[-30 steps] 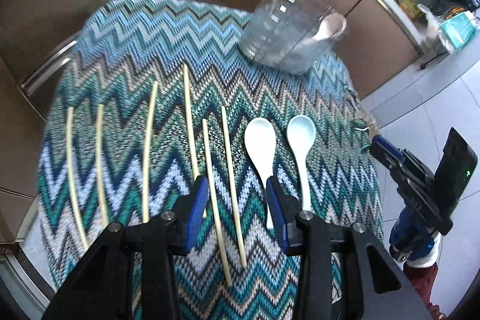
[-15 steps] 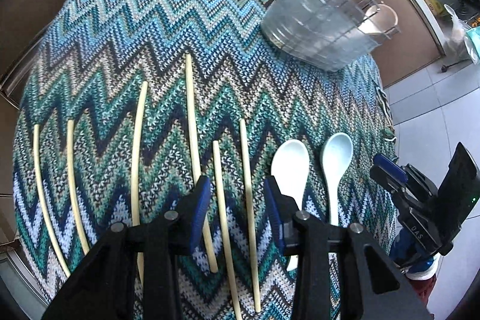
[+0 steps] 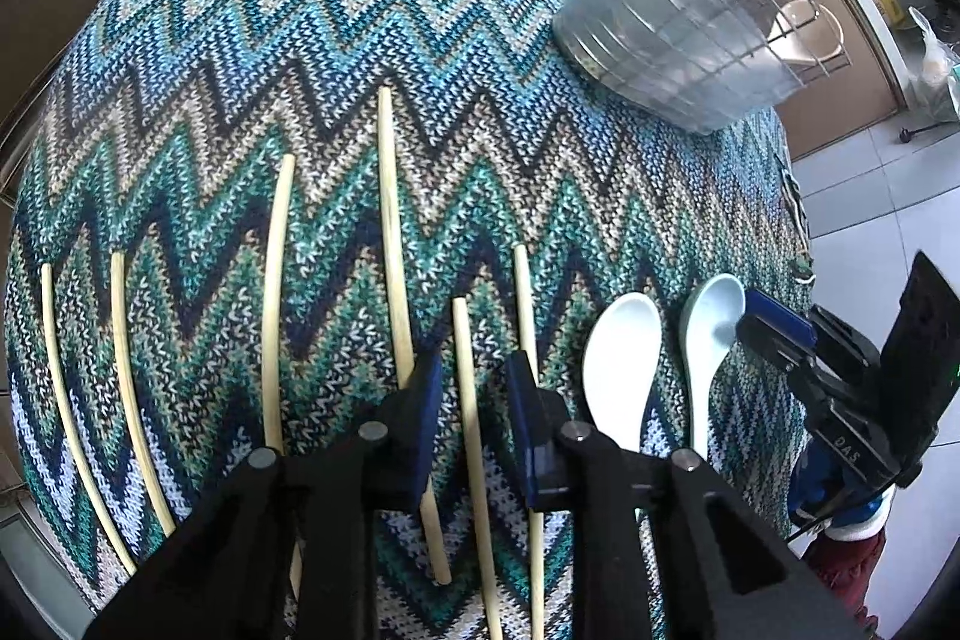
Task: Organize utensils
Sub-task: 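Grasp another white spoon with the right gripper while the left gripper grasps a chopstick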
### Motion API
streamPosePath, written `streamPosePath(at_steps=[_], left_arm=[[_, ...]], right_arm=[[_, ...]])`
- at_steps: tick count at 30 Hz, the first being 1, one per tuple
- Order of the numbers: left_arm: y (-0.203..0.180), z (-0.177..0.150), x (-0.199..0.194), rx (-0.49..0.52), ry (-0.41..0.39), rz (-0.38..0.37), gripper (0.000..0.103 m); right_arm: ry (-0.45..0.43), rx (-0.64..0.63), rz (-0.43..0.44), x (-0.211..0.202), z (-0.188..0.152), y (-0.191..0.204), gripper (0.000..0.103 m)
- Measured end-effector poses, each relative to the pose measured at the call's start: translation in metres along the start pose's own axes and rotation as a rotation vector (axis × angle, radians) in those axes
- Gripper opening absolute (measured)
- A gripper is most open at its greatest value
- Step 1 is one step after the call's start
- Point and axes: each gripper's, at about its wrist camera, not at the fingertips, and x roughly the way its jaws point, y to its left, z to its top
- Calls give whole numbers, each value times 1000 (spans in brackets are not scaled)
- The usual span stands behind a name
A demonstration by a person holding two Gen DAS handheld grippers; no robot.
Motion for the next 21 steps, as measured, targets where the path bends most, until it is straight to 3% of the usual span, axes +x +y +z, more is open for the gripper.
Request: streamPosePath(at_steps=[5,13,21], left_arm=[[-9,6,5,19,16,22,19],[-20,17,13,32,19,63,9],[-28,16,16,41,-20,87,5]], right_arm=[[48,2,65,15,11,-5,23],[130,-42,148,37,27,-6,10],[102,-150,71,37,31,30,8]])
